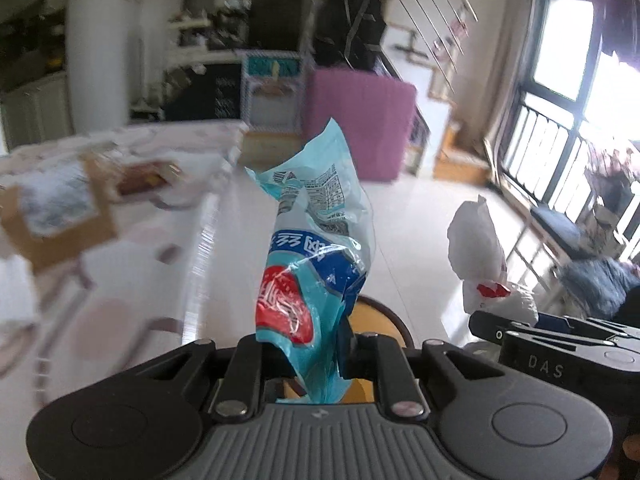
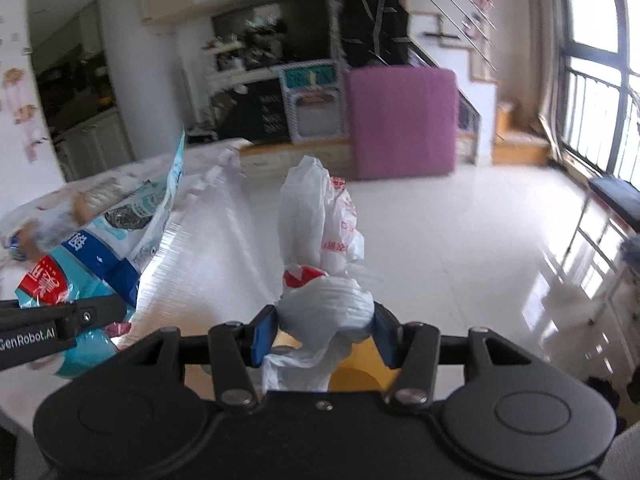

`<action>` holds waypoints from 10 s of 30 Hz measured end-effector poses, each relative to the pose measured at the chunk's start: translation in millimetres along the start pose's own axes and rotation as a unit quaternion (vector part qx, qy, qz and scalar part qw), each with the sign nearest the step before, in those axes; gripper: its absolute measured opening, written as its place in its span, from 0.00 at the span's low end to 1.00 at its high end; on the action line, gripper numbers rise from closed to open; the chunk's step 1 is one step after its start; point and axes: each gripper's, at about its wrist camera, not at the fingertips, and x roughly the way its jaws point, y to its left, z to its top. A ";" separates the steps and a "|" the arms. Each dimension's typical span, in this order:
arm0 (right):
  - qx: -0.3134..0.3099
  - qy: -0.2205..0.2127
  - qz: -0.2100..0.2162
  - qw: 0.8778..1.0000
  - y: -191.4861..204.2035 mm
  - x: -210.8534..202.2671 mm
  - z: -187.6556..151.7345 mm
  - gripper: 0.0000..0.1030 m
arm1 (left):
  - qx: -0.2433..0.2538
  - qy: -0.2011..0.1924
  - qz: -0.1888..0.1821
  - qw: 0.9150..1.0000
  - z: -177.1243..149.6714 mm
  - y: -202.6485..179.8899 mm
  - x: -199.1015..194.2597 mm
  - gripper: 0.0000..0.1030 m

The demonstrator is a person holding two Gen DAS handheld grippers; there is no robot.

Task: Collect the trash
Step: 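Lift both held bags and carry them over the yellow wastebasket, then open the left gripper to drop the snack bag while the right gripper drops the plastic bag, then withdraw both open grippers from the wastebasket back toward the table, then grasp the white tissue with the left gripper while the right gripper grasps the gold can tab, then lift the tissue with the left gripper while the right gripper lifts the gold item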

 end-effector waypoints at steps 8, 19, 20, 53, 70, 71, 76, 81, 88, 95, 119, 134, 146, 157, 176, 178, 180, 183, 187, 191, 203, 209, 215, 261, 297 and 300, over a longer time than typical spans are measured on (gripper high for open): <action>0.033 0.065 -0.037 0.997 -46.4 74.9 -16.1 0.50 | 0.011 0.096 -0.020 0.995 -5.3 -19.0 106.7 0.17; 0.039 0.156 -0.047 0.986 -70.9 159.1 -16.7 0.50 | 0.036 0.214 -0.024 0.976 18.7 -24.0 206.7 0.17; 0.039 0.164 -0.046 0.985 -72.0 164.9 -16.2 0.50 | 0.039 0.224 -0.024 0.973 20.6 -23.8 214.3 0.17; 0.077 0.291 -0.012 0.953 -85.0 260.2 -12.8 0.51 | -0.012 0.428 -0.017 0.904 10.3 4.2 449.0 0.20; 0.107 0.315 0.016 0.943 -79.9 271.1 -1.7 0.51 | -0.044 0.391 -0.030 0.919 -52.3 -8.3 435.0 0.44; 0.108 0.317 0.019 0.942 -79.4 275.5 0.4 0.51 | -0.051 0.387 -0.029 0.920 -53.4 -7.1 430.8 0.48; 0.103 0.329 0.025 0.938 -76.1 304.4 9.8 0.51 | -0.067 0.371 -0.036 0.925 -52.1 4.7 400.6 0.57; 0.078 0.349 0.029 0.933 -65.4 331.1 12.7 0.52 | -0.056 0.347 -0.028 0.936 -43.7 12.5 368.3 0.74; 0.062 0.372 0.046 0.925 -53.7 352.3 13.9 0.74 | -0.043 0.344 -0.040 0.937 -43.0 17.2 347.6 0.76; 0.058 0.371 0.031 0.926 -54.2 346.3 14.1 0.74 | -0.045 0.350 -0.052 0.934 -39.9 12.5 349.0 0.75; 0.049 0.283 0.021 0.958 -76.9 243.1 31.8 0.82 | -0.020 0.301 -0.030 0.953 -0.3 4.0 280.0 0.78; 0.018 0.217 -0.005 0.976 -80.9 159.0 24.5 1.00 | -0.014 0.251 -0.007 0.968 16.7 11.1 202.2 1.00; -0.007 0.168 -0.037 0.985 -77.3 95.4 14.9 1.00 | 0.002 0.185 -0.001 0.983 23.0 5.9 123.7 1.00; -0.020 0.102 -0.042 0.994 -58.9 23.4 4.6 1.00 | -0.006 0.115 -0.011 0.993 9.4 16.3 46.3 1.00; -0.053 -0.019 0.018 0.998 21.0 -63.9 -6.2 1.00 | -0.059 -0.025 0.043 0.997 -4.6 88.7 -91.4 1.00; -0.057 -0.030 0.033 0.997 36.9 -64.9 -4.3 1.00 | -0.071 -0.034 0.059 0.995 -6.2 104.6 -102.9 1.00; -0.064 -0.039 0.051 0.996 54.6 -64.4 -0.6 1.00 | -0.080 -0.043 0.076 0.993 -7.8 120.1 -110.9 1.00; -0.078 -0.051 0.076 0.993 85.5 -59.1 5.0 1.00 | -0.098 -0.056 0.100 0.989 -11.5 142.9 -121.7 1.00; -0.100 -0.062 0.105 0.987 128.2 -47.1 11.4 1.00 | -0.132 -0.063 0.114 0.983 -20.2 177.7 -127.0 1.00; -0.119 -0.071 0.132 0.982 172.2 -29.0 21.8 1.00 | -0.165 -0.059 0.123 0.977 -31.2 211.3 -124.9 1.00; -0.159 -0.074 0.138 0.975 323.2 62.9 89.1 1.00 | -0.225 -0.064 0.103 0.967 -48.3 269.9 -113.1 1.00; -0.166 -0.030 0.100 0.981 374.8 112.3 113.4 1.00 | -0.222 -0.076 0.090 0.968 -45.1 277.4 -102.3 1.00; -0.185 0.002 0.057 0.981 376.4 129.5 105.0 1.00 | -0.212 -0.069 0.072 0.972 -36.5 279.6 -74.0 1.00; -0.211 0.040 0.280 0.936 302.4 93.7 89.7 0.59 | -0.171 -0.097 0.107 0.975 -30.3 298.8 -70.8 0.07; -0.240 0.019 0.290 0.926 334.4 67.2 110.9 0.02 | -0.163 -0.126 0.141 0.968 -15.2 289.8 -115.1 0.06; -0.223 0.025 0.293 0.930 330.1 61.1 114.2 0.01 | -0.170 -0.122 0.152 0.966 -18.9 293.2 -120.0 0.06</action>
